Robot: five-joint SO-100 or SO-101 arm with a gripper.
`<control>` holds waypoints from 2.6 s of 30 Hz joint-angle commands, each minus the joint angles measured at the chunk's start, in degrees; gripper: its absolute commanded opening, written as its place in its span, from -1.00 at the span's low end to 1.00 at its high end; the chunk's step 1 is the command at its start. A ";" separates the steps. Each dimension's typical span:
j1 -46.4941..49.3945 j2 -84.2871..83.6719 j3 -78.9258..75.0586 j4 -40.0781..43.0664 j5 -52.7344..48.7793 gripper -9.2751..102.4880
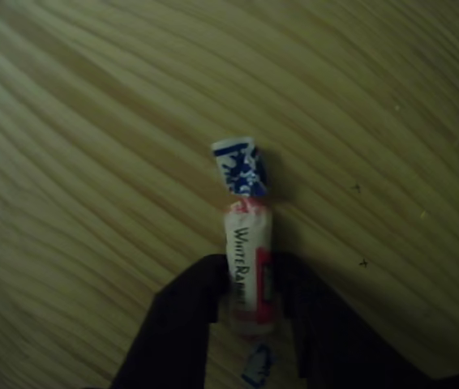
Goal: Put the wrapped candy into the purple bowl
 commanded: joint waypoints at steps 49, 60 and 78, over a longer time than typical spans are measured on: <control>-35.68 43.51 -1.67 9.76 7.21 -0.81; -44.21 30.76 -6.50 7.38 1.14 -0.82; -44.12 13.18 -21.09 10.28 2.55 -0.80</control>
